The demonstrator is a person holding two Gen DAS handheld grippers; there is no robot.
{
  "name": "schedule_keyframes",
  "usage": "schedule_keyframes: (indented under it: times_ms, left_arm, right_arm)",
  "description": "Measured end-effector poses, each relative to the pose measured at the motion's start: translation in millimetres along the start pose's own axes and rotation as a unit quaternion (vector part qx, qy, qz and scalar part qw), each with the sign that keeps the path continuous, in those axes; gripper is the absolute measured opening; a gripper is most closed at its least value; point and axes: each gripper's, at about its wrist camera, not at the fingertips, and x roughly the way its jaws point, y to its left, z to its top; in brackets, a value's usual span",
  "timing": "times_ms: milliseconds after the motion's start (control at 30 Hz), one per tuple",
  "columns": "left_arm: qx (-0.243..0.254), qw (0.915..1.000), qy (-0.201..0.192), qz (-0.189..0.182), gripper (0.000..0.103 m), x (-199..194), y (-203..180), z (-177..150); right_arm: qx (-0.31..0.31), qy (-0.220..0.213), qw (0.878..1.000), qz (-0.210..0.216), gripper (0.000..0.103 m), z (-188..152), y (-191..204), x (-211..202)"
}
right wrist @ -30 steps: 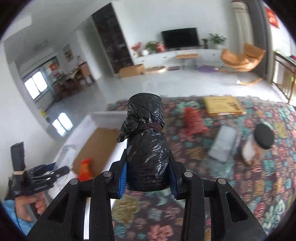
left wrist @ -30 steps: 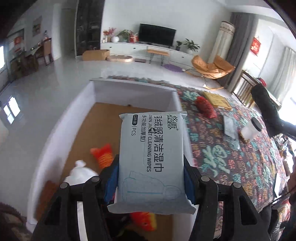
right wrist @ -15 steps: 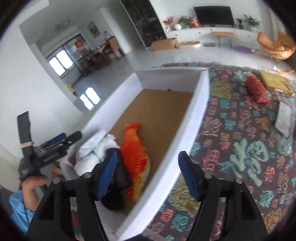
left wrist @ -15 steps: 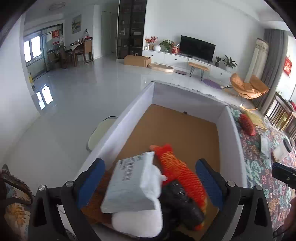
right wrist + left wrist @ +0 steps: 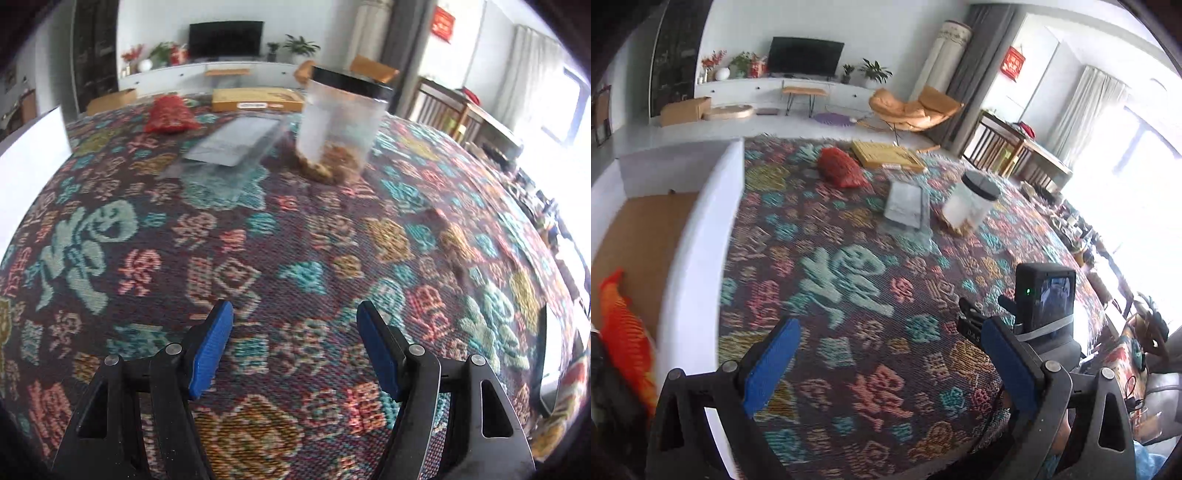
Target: Organize soft objects
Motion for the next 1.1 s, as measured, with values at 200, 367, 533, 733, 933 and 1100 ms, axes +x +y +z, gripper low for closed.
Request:
schedule_keyframes:
  times_ms: [200, 367, 533, 733, 933, 1100]
  left_arm:
    - [0.009, 0.9967, 0.036, 0.072, 0.098, 94, 2, -3]
    - [0.027, 0.99, 0.026, 0.136, 0.098, 138, 33, 7]
    - [0.033, 0.9872, 0.028, 0.154, 0.101, 150, 52, 1]
    - [0.046, 0.9842, 0.036, 0.167, 0.103, 155, 48, 0]
    - [0.046, 0.9842, 0.036, 0.167, 0.103, 155, 48, 0]
    - [0.045, 0.9842, 0.036, 0.167, 0.103, 154, 48, -1]
  right_arm:
    - [0.015, 0.007, 1.0, -0.002, 0.073, 0, -6, 7]
    - [0.022, 0.005, 1.0, -0.003, 0.074, -3, -6, 7]
    - [0.046, 0.011, 0.999, 0.012, 0.08, -5, -13, 11]
    - [0.061, 0.015, 0.998, 0.023, 0.082, -7, -17, 12]
    - [0.063, 0.015, 0.998, 0.024, 0.082, -7, -18, 12]
    - [0.063, 0.015, 0.998, 0.024, 0.082, -7, -18, 12]
